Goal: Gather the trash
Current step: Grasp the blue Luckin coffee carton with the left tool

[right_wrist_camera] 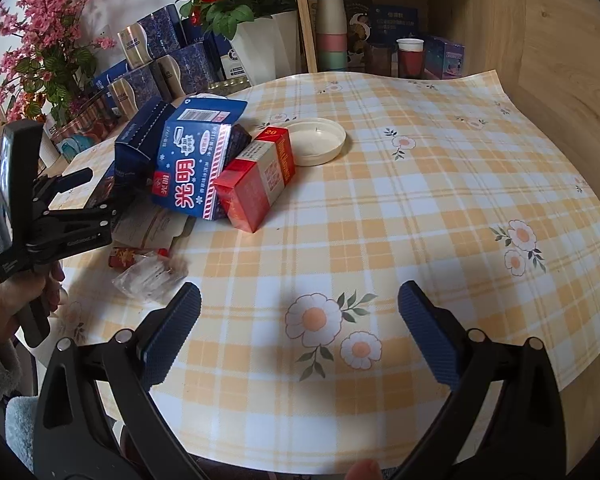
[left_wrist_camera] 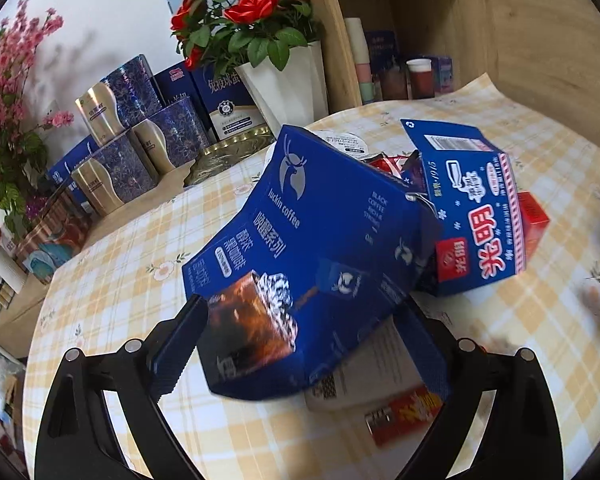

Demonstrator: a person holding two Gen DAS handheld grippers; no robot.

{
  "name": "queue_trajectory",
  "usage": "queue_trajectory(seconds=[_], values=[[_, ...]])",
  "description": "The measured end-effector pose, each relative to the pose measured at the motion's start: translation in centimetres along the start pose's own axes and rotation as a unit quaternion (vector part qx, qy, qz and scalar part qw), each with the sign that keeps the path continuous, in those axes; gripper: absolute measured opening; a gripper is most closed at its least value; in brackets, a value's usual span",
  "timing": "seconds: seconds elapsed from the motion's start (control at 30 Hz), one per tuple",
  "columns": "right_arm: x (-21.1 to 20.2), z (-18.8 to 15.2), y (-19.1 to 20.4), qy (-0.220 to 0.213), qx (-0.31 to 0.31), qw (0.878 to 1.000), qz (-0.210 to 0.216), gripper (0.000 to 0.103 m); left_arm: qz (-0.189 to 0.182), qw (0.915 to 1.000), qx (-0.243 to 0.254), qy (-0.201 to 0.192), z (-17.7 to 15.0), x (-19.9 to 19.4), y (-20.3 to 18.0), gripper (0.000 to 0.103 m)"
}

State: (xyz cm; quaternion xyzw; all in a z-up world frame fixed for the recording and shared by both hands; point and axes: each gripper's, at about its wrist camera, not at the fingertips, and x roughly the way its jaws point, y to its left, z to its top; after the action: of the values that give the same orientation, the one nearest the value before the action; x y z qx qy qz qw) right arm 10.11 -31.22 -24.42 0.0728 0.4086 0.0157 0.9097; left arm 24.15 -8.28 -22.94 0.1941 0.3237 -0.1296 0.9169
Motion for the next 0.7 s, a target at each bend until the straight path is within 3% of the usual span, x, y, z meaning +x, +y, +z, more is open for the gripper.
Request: queue_trajectory(seconds=[0.17, 0.23, 0.27, 0.33, 0.37, 0.4, 0.6, 0.7], values=[[0.8, 0.4, 0.4, 0.000, -0.013, 1.000, -0.009, 0.097, -0.001, 0.9990, 0.044, 0.001, 0.7, 0.8, -1.1, 0.091], [1.1, 0.7, 0.6, -0.001, -0.020, 1.000, -0.013, 0.097, 0.000, 0.9984, 0.056, 0.002, 0.8, 1.1, -1.2, 0.085], [1.2, 1.0, 0.8, -0.003, -0.023, 1.000, -0.013, 0.097, -0.004, 0.9985, 0.054, 0.006, 0.8, 1.2, -1.1, 0.077], [1.4, 1.7, 1.2, -0.007, -0.026, 1.000, -0.009, 0.097, -0.022, 0.9989, 0.039, 0.016, 1.0, 1.5, -0.3, 0.063], [1.4, 2.0, 1.5, -0.010, -0.029, 0.999, -0.006, 0.097, -0.027, 0.9990, 0.031, 0.016, 1.0, 1.4, 0.1, 0.046], [1.4, 2.4, 1.6, -0.013, -0.033, 0.999, -0.005, 0.097, -0.023, 0.9993, 0.026, 0.014, 1.0, 1.3, 0.4, 0.039], [1.7, 5.9, 4.5, -0.035, -0.081, 0.996, 0.018, 0.097, -0.022, 0.9987, -0.033, -0.032, 0.9, -1.8, 3.6, 0.025], [2.6, 7.9, 6.5, -0.043, -0.095, 0.994, 0.029, 0.097, -0.015, 0.9942, -0.096, -0.046, 0.7, -3.5, 6.7, 0.016]])
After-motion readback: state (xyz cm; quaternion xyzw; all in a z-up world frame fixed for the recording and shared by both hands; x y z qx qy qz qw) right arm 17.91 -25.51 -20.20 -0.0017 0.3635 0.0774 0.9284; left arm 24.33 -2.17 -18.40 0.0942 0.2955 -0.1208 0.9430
